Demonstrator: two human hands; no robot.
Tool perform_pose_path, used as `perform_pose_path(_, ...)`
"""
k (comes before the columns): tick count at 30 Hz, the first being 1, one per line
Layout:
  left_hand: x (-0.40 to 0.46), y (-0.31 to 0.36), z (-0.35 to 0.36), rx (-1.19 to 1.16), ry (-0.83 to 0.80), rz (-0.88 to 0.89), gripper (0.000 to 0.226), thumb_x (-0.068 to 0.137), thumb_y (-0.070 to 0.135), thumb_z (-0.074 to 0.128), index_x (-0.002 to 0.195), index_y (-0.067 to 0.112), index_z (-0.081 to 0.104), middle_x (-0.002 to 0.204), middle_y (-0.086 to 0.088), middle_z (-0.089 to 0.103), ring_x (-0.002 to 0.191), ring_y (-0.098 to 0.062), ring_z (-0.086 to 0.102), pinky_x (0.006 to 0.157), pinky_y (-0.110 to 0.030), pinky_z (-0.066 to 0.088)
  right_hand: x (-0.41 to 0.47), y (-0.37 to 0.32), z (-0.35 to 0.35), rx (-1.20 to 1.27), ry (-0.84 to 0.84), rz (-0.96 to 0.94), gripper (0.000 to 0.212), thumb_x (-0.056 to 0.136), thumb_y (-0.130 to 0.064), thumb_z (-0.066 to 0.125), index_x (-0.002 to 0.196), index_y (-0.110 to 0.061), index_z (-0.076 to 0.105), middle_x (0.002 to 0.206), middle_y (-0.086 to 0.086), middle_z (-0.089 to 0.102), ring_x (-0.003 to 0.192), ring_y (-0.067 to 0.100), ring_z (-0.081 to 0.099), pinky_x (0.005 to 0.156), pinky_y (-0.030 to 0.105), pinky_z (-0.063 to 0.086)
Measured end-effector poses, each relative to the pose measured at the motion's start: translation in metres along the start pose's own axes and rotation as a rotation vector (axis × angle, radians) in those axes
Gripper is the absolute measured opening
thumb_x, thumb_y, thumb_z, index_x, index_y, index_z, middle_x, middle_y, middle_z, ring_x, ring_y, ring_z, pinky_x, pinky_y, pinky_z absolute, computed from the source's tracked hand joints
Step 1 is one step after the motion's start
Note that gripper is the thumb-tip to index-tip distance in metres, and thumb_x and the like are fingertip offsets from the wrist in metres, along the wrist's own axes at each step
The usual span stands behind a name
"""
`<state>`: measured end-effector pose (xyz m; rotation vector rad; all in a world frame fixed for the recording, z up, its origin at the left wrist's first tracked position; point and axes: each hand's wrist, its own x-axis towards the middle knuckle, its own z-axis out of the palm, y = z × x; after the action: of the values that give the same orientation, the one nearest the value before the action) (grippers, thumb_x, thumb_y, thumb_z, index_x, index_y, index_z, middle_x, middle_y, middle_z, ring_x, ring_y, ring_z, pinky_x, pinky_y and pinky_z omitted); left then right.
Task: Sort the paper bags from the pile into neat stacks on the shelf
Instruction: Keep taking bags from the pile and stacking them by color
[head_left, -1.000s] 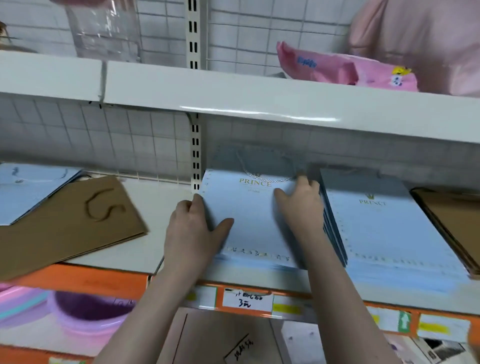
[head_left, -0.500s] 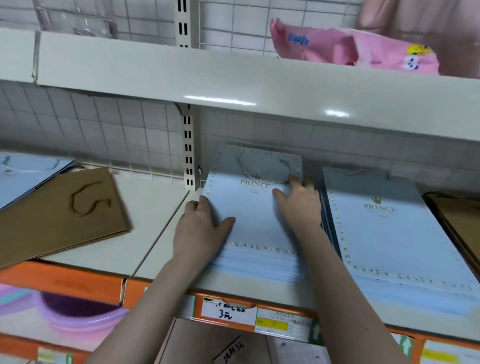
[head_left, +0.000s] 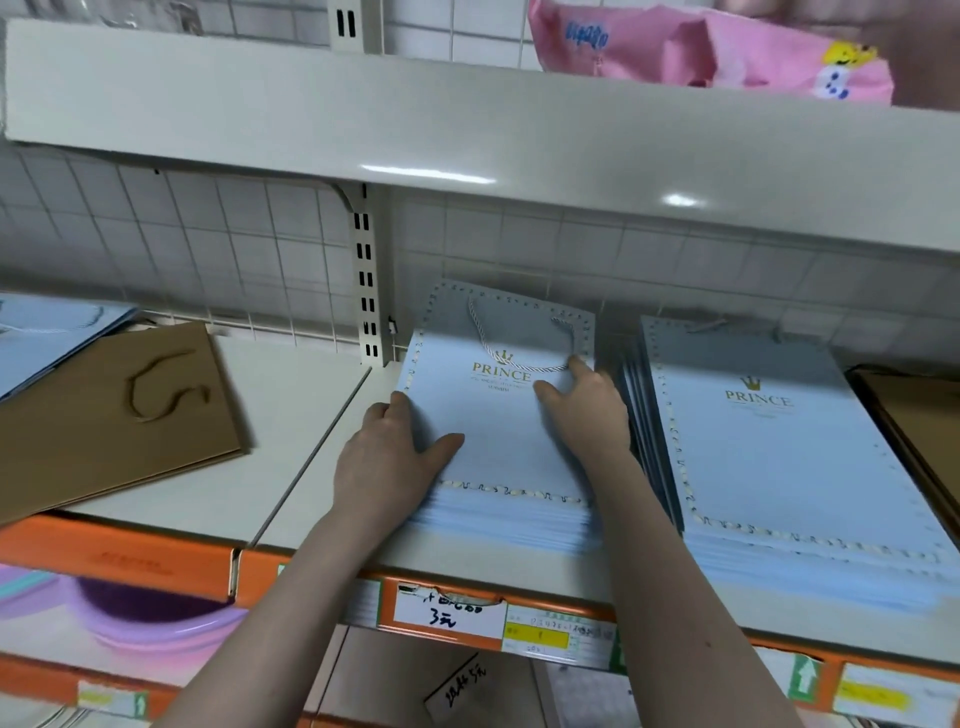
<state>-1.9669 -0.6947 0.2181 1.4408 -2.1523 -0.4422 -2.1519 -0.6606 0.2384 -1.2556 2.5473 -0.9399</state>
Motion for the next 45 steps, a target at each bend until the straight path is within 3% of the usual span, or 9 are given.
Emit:
perform_pose_path(7, 0.001, 0.003, -0.001, 0.001, 0.049, -0.022, 0.066, 0.082, 0.056, 0.057, 0.125, 0.008, 0.042, 0.116, -0.011, 0.05, 0.105, -0.032, 0.051, 0.074, -0.035, 0.04, -0.002, -0.004, -0.007, -0.033, 0.009, 0.009, 0.06, 0.095, -0.043, 0.042, 0.147, -0.02, 0.022, 0.142, 0.017, 0.031, 0.12, 0.037, 0.045, 0.097, 0.044, 0.042)
perform_pose_path(13, -0.005, 0.003, -0.002, 0.092, 0.225, 0.047, 0.075, 0.08, 0.063, 0.055, 0.126, 0.003, 0.051, 0.135, -0.023, 0.046, 0.125, -0.038, 0.042, 0.1, -0.043, 0.037, -0.01, -0.011, -0.015, -0.25, 0.147, -0.086, 0.068, 0.098, -0.047, 0.032, 0.15, -0.01, 0.01, 0.152, 0.019, 0.019, 0.14, 0.034, 0.018, 0.115, 0.041, 0.017)
perform_pose_path(16, -0.01, -0.002, -0.008, 0.128, 0.299, 0.061, 0.086, 0.076, 0.067, 0.04, 0.124, -0.003, 0.054, 0.129, -0.028, 0.051, 0.121, -0.043, 0.047, 0.099, -0.048, 0.041, -0.013, -0.019, -0.013, -0.294, 0.175, -0.183, 0.067, 0.099, -0.046, 0.032, 0.149, -0.006, 0.013, 0.153, 0.019, 0.018, 0.14, 0.033, 0.016, 0.115, 0.039, 0.013)
perform_pose_path(19, -0.014, -0.018, -0.018, 0.175, 0.334, 0.044, 0.083, 0.077, 0.063, 0.041, 0.12, -0.007, 0.056, 0.124, -0.031, 0.053, 0.116, -0.046, 0.05, 0.097, -0.052, 0.042, -0.018, -0.034, 0.001, -0.279, 0.183, -0.256, 0.064, 0.098, -0.042, 0.038, 0.146, -0.002, 0.022, 0.15, 0.021, 0.025, 0.139, 0.034, 0.019, 0.114, 0.039, 0.015)
perform_pose_path(25, -0.021, -0.083, -0.053, 0.232, 0.334, -0.04, 0.077, 0.077, 0.058, 0.04, 0.114, -0.007, 0.059, 0.119, -0.033, 0.055, 0.117, -0.048, 0.049, 0.097, -0.056, 0.043, -0.044, -0.087, 0.052, -0.19, 0.223, -0.396, 0.054, 0.089, -0.031, 0.059, 0.129, 0.004, 0.049, 0.129, 0.027, 0.049, 0.124, 0.042, 0.041, 0.107, 0.047, 0.031)
perform_pose_path(35, -0.055, -0.24, -0.155, 0.311, 0.395, -0.158, 0.082, 0.075, 0.063, 0.035, 0.116, -0.003, 0.061, 0.122, -0.031, 0.055, 0.118, -0.048, 0.048, 0.097, -0.054, 0.041, -0.118, -0.218, 0.152, -0.258, 0.066, -0.477, 0.058, 0.096, -0.045, 0.039, 0.142, -0.01, 0.033, 0.143, 0.014, 0.037, 0.134, 0.028, 0.03, 0.113, 0.039, 0.023)
perform_pose_path(45, -0.054, -0.375, -0.243, 0.362, 0.417, -0.177, 0.079, 0.077, 0.061, 0.034, 0.114, -0.004, 0.062, 0.122, -0.032, 0.056, 0.115, -0.049, 0.051, 0.094, -0.057, 0.042, -0.171, -0.353, 0.237, -0.217, 0.004, -0.494, 0.053, 0.094, -0.043, 0.045, 0.135, -0.008, 0.042, 0.135, 0.018, 0.044, 0.13, 0.032, 0.035, 0.11, 0.04, 0.025)
